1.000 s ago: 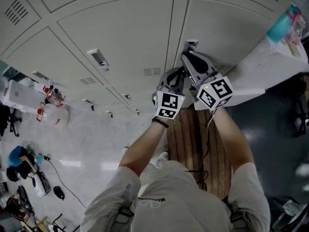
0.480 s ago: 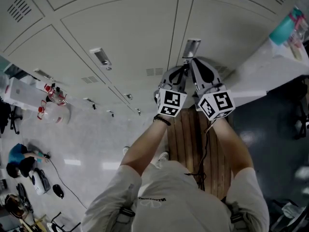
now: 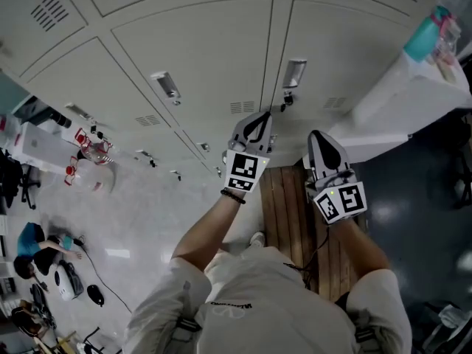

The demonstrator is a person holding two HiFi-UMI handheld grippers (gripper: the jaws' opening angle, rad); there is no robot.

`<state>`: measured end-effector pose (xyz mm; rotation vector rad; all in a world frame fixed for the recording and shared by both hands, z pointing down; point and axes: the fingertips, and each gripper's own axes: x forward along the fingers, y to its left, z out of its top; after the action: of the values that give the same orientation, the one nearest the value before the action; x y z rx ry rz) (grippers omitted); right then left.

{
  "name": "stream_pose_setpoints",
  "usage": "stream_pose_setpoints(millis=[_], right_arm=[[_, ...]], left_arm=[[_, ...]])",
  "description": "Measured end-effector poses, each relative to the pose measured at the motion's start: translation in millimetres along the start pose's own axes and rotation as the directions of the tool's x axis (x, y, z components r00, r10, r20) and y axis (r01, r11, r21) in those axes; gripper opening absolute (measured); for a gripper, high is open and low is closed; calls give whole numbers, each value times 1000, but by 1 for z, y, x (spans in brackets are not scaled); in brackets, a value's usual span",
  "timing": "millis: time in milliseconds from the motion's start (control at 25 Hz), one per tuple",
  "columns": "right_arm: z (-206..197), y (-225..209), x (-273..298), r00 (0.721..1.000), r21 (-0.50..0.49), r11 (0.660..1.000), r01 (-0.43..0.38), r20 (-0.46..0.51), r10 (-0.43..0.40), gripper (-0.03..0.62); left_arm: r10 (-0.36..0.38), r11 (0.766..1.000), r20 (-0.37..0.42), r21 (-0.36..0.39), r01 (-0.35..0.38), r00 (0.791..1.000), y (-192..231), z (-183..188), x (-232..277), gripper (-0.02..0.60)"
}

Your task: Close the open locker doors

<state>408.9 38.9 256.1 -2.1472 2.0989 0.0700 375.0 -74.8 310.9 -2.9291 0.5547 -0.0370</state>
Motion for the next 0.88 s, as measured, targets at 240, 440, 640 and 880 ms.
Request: stream_pose_setpoints(millis=[240, 440, 640, 880], right_arm=[[14, 41, -19, 1000, 33, 999, 20, -1, -20, 9], [41, 92, -25, 1000, 33, 999, -6, 30, 5, 9], [58, 141, -22, 998, 28, 999, -40, 52, 38, 9], [68, 179, -22, 997, 6, 999, -49, 68, 49, 9]], left_arm=[[81, 995, 8, -52, -80, 997, 44, 29, -135, 5], [185, 981, 32, -64, -183, 982, 87, 62, -235, 4], [250, 967, 53, -72, -246, 967, 116, 79, -303, 5], [296, 953, 62, -85, -290, 953, 143, 79, -344, 4]])
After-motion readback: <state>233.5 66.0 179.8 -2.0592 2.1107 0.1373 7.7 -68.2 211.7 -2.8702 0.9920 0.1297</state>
